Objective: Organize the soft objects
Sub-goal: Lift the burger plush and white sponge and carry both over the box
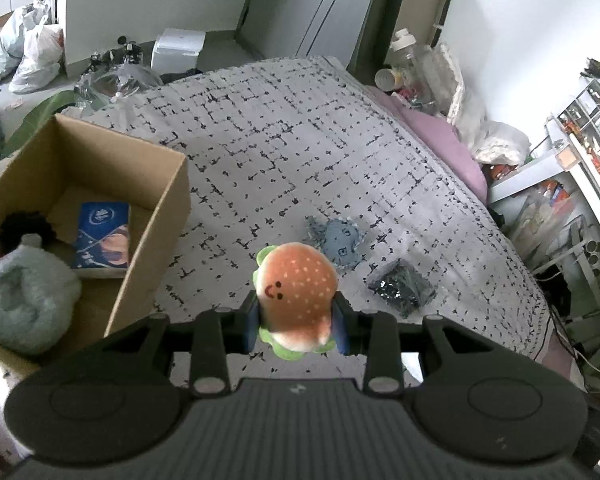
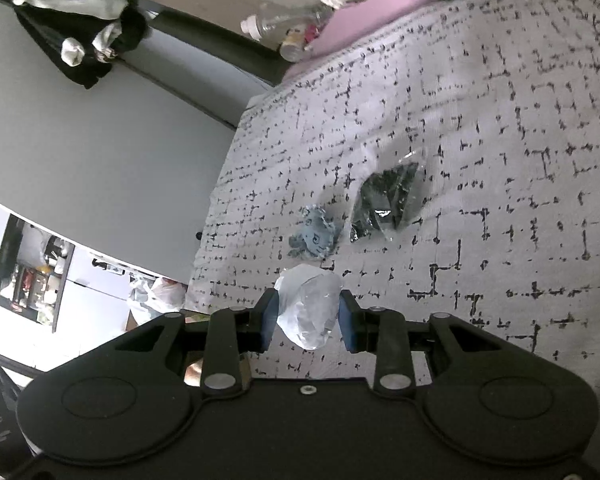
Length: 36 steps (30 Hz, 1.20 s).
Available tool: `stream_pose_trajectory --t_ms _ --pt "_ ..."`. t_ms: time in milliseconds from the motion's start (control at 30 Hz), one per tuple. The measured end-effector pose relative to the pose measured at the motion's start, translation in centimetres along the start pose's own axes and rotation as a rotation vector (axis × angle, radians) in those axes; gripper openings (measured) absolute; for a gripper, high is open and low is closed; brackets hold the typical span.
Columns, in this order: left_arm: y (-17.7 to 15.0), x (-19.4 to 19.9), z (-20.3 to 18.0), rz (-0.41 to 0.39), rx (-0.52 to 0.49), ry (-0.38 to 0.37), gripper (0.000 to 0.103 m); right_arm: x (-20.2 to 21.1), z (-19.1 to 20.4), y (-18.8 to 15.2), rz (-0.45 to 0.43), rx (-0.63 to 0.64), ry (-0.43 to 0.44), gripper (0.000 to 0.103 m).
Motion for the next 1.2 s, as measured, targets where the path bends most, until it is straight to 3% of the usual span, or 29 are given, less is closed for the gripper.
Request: stream_pose_trajectory --t_ms 900,1200 --pt "-0.3 8.7 2.0 -0.1 -0.045 -0.012 0.035 5.6 6.7 -3.6 -0.127 0.206 0.015 0.032" --pt "-0.4 10.0 4.9 -0.109 -0.011 0.0 0.035 5.6 9.0 -5.6 -0.141 0.269 0.027 0.032"
Point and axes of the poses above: each gripper's, at about its wrist camera, not at the fingertips, and x roughly against the way its jaws point, z to its left, y to its top, the point moved 4 cm from there along -x, roughly the way its jaws point, and after that the axes turned 15 degrees about -y, right-handed, at the moved point
